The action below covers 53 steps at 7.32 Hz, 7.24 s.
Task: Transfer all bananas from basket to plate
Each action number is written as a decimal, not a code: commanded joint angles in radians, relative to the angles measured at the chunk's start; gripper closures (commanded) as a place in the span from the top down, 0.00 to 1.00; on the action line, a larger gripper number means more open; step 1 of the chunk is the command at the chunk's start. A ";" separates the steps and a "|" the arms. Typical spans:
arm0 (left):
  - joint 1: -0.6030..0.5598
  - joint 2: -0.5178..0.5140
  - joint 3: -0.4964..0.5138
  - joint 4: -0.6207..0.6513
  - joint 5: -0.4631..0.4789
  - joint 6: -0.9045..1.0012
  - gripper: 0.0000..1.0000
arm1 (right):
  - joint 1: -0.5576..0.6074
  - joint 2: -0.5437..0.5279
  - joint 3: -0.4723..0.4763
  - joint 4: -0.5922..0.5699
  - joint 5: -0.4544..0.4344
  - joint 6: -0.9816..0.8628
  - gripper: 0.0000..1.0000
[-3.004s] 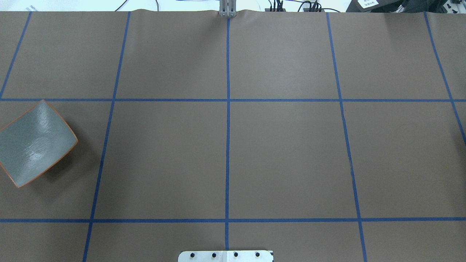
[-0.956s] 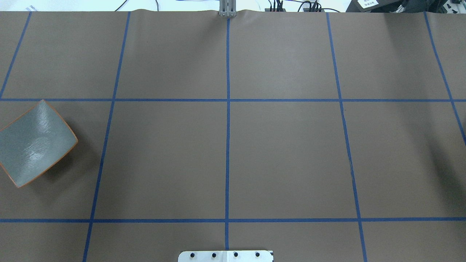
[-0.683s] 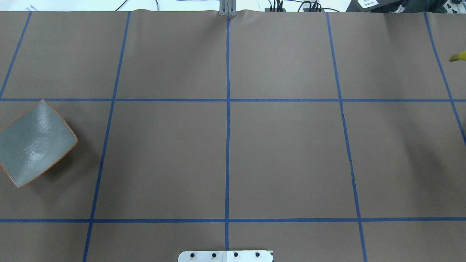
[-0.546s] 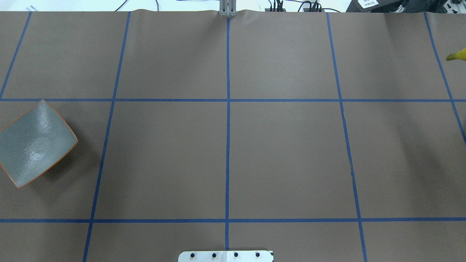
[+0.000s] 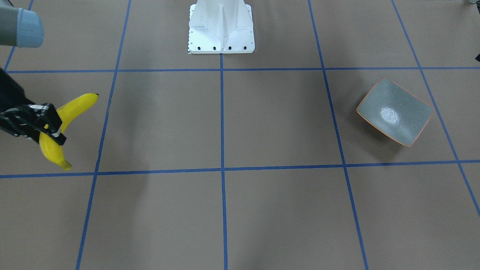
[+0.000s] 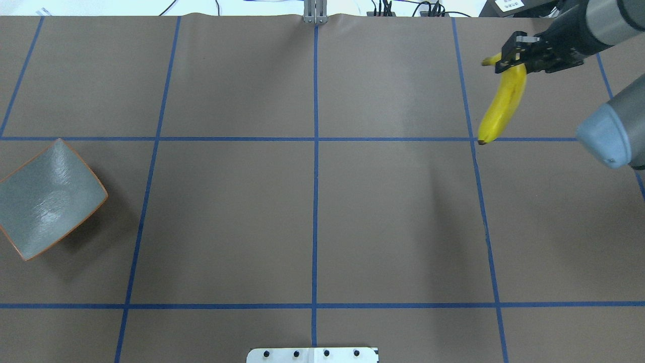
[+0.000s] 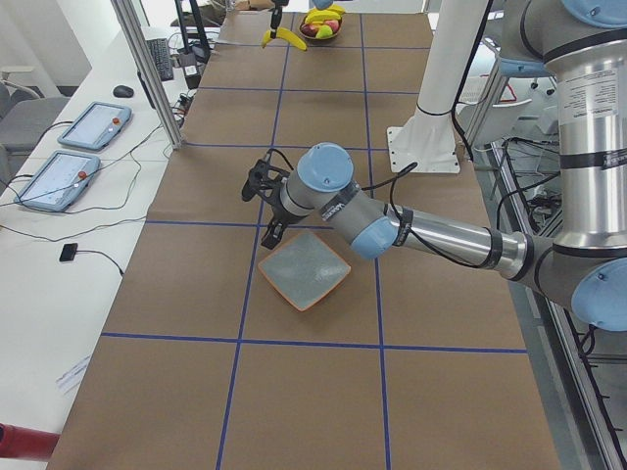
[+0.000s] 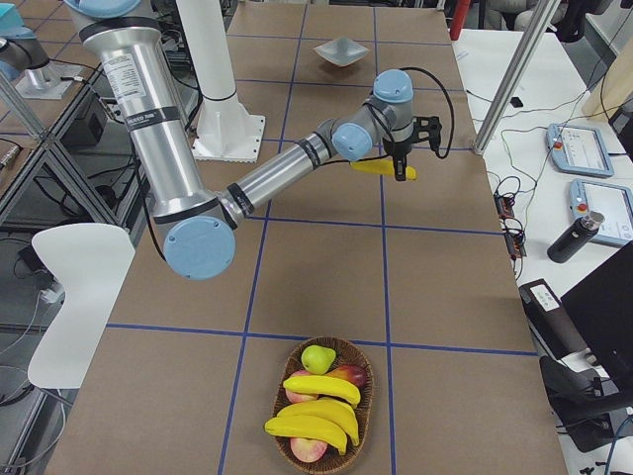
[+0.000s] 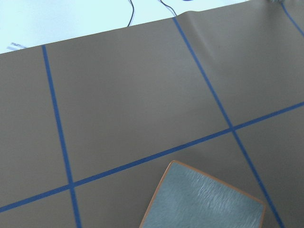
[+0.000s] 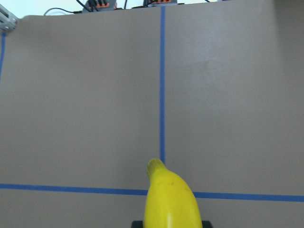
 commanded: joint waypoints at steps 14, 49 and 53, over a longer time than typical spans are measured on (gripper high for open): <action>0.829 -0.636 -0.015 -0.110 0.271 -0.771 1.00 | -0.381 0.338 0.049 0.039 -0.183 0.378 0.00; 0.408 0.114 0.009 -0.150 0.142 -0.134 1.00 | 0.497 -0.366 -0.461 0.040 0.062 -1.365 0.99; 0.408 0.114 0.003 -0.153 0.145 -0.134 1.00 | 0.516 -0.365 -0.544 0.040 0.066 -1.319 0.87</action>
